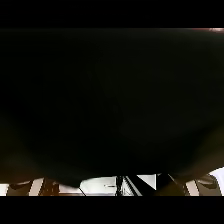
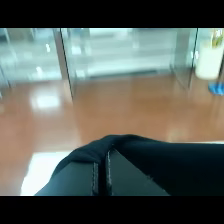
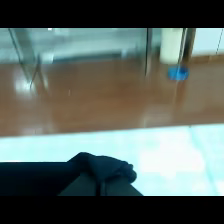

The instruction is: Fold the shirts.

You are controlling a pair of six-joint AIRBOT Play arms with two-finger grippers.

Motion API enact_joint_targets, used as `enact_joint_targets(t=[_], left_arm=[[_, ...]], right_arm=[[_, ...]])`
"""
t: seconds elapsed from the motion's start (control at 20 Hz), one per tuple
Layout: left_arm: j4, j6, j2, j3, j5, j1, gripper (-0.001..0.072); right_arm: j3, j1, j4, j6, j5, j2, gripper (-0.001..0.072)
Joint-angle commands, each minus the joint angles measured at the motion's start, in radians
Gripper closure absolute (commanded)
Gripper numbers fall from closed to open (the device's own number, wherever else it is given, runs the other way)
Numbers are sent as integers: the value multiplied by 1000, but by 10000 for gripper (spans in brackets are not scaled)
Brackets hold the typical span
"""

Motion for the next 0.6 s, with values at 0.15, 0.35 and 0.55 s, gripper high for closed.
enact_joint_targets(t=[0.15, 0.35, 0.55], left_arm=[[-130, -14, -146, -436, 189, -2, 681], [-173, -15, -426, -529, 314, -46, 681], [-235, 16, -717, -527, 487, -154, 680]], right_arm=[[-304, 8, 255, -131, -80, -137, 695], [-401, 13, 285, -274, -218, -386, 695], [-400, 84, 343, -311, -404, -696, 695]])
